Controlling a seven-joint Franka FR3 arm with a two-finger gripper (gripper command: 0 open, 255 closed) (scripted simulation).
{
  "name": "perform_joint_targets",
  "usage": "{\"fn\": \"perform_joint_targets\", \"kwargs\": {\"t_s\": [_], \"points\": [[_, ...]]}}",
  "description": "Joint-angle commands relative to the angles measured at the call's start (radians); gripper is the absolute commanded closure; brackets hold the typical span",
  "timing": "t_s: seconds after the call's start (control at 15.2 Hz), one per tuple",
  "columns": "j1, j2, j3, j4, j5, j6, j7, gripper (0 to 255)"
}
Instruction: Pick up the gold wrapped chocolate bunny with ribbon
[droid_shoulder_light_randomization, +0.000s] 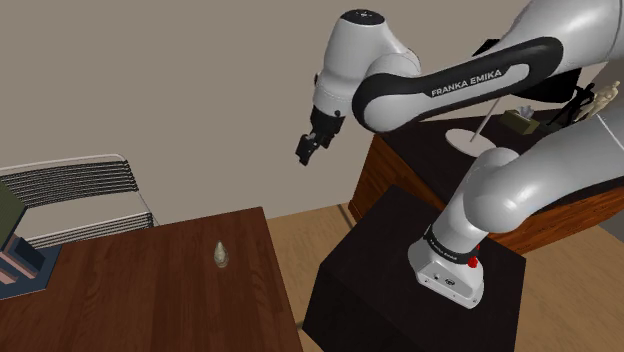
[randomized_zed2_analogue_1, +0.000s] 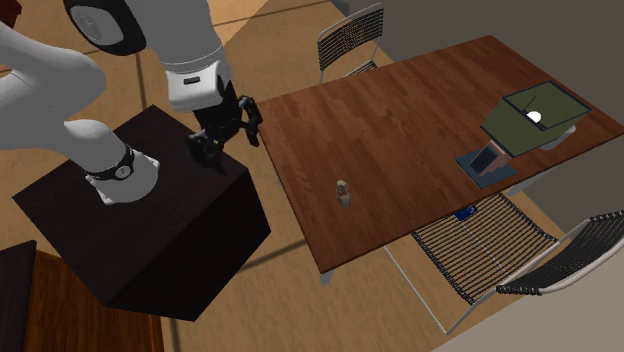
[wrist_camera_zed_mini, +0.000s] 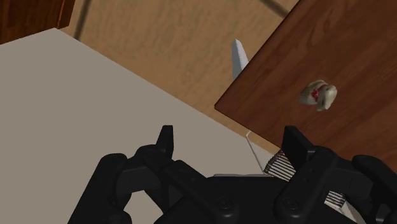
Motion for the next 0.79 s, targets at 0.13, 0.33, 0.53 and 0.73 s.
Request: {"fn": "perform_joint_targets", "kwargs": {"t_s": [0.13,0.33,0.53,0.73], "points": [[-0.022,0.137,0.096,0.026,-0.053,0.110,0.112,0],[-0.056,0.255,0.174,0.060,-0.137,0.183,0.221,0],[-0.097,0.387,0.248,0.109,-0.274,0.236,0.363,0],[-0.114,0.534,0.290,0.178,-0.462,0.256,0.538,0]]}}
